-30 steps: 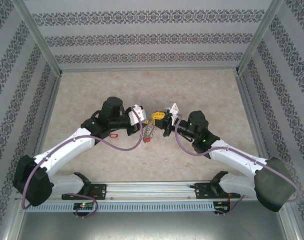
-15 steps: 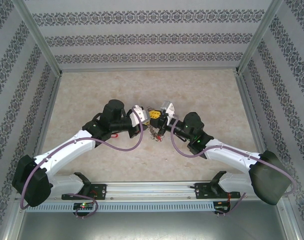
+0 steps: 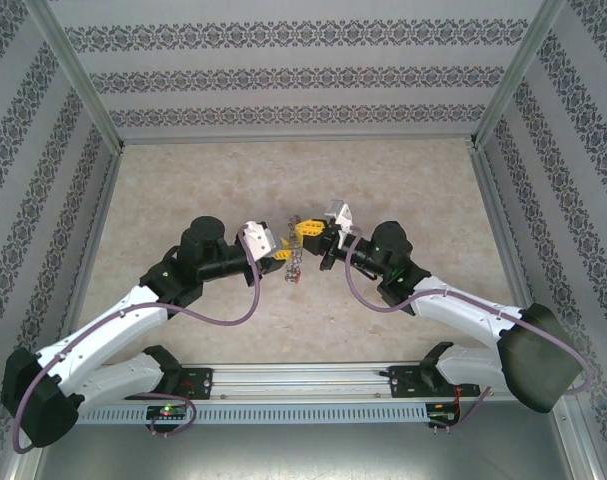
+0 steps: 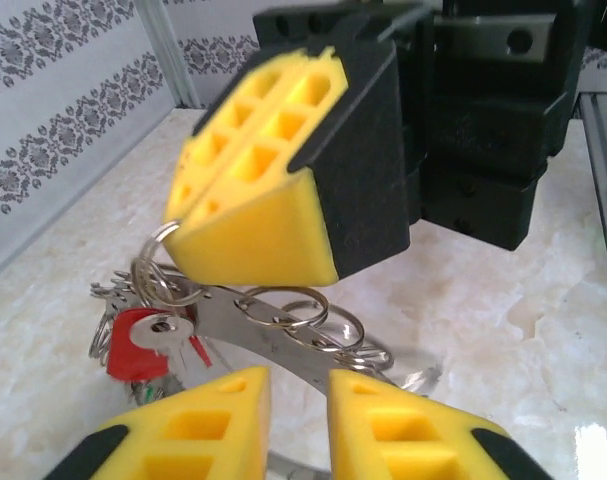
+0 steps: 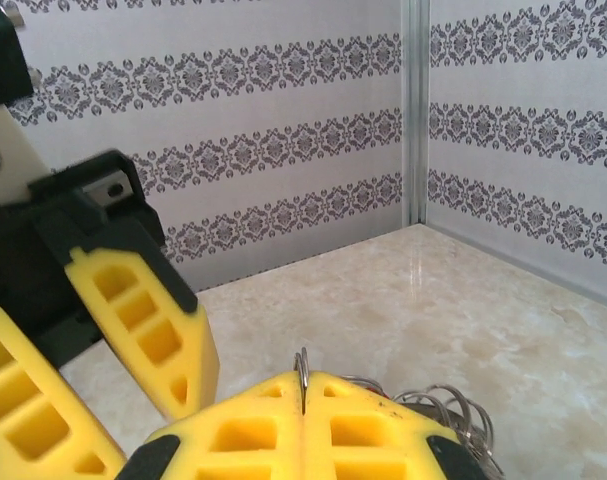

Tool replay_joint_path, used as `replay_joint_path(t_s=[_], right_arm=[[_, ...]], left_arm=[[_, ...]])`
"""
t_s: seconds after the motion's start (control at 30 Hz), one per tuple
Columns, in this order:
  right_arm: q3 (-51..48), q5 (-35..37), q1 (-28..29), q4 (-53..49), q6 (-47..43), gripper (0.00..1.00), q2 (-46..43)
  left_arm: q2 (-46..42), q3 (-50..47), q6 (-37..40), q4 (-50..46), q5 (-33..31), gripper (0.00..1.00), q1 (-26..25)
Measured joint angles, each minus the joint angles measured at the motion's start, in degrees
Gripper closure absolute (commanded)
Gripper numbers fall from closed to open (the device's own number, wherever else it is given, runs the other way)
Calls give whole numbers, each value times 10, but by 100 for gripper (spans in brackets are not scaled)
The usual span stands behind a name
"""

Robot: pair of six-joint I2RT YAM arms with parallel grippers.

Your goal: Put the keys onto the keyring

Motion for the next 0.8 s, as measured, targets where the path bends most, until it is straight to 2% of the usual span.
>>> replay_joint_path(t_s=[0.27,0.47,0.67,0.8], right_arm=[[0,-46,-15,-12,-2,100,-2],[0,-84,-18,-19,-2,100,-7],[0,-93,-22,-23,-2,100,-9],[0,-98,-22,-23,-2,100,-14]], left_arm=[[-5,30,-2,-17,-12,68,27],[37,68,-14,-17,4,71,31],[61,77,-35,-17,24,73,31],[64,77,-43,-17,42,71,31]])
